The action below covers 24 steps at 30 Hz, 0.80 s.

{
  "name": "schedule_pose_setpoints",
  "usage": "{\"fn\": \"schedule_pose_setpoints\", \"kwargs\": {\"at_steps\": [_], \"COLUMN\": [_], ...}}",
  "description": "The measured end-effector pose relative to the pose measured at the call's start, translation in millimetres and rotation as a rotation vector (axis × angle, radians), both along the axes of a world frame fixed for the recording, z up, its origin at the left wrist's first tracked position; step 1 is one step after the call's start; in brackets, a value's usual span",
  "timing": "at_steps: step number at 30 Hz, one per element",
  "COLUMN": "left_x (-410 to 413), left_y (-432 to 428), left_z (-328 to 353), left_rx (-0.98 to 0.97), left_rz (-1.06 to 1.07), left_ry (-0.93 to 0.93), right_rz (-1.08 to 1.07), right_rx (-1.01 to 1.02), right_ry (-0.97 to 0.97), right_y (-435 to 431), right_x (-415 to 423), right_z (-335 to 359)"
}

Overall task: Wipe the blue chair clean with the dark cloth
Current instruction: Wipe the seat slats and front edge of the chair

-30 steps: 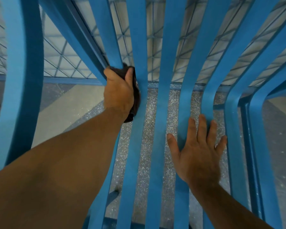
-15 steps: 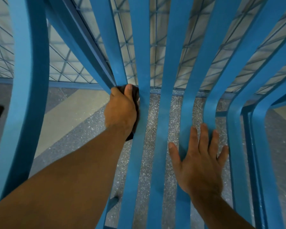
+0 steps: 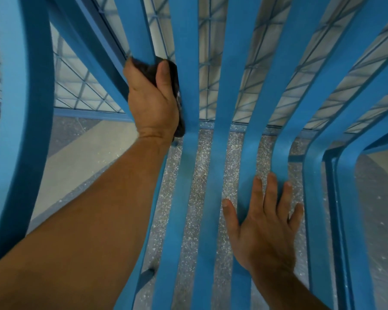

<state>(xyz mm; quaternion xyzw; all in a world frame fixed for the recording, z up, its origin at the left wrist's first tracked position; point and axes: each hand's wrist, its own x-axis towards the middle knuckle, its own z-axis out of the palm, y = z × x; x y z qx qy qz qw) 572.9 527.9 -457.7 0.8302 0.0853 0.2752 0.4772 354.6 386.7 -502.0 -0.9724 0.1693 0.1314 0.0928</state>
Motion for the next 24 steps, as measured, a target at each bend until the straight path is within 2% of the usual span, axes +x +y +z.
{"fn": "schedule_pose_setpoints", "kwargs": {"at_steps": [5,10,13,15,19,24], "left_x": [-30,-54,-70,-94,-143,-103], "left_y": [3,13,24,32,41,31], "left_z": [-16,-28,-28,-30,-28,-28], "left_rx": [0.031,0.318,0.355,0.391,0.488,0.403], "left_rz": [-0.062,-0.086,-0.124,-0.116,-0.05,-0.096], "left_ry": [0.423,0.828,0.983,1.017,0.966,0.938], "right_rz": [-0.003,-0.001,0.001,-0.005,0.011,0.003], "right_rx": [0.006,-0.001,0.013,0.01,0.002,0.02], "right_ry": [0.018,0.026,0.029,0.026,0.044,0.032], "right_y": [0,1,2,2,2,2], "right_x": [0,2,1,1,1,1], "right_z": [1,3,4,6,6,5]}}
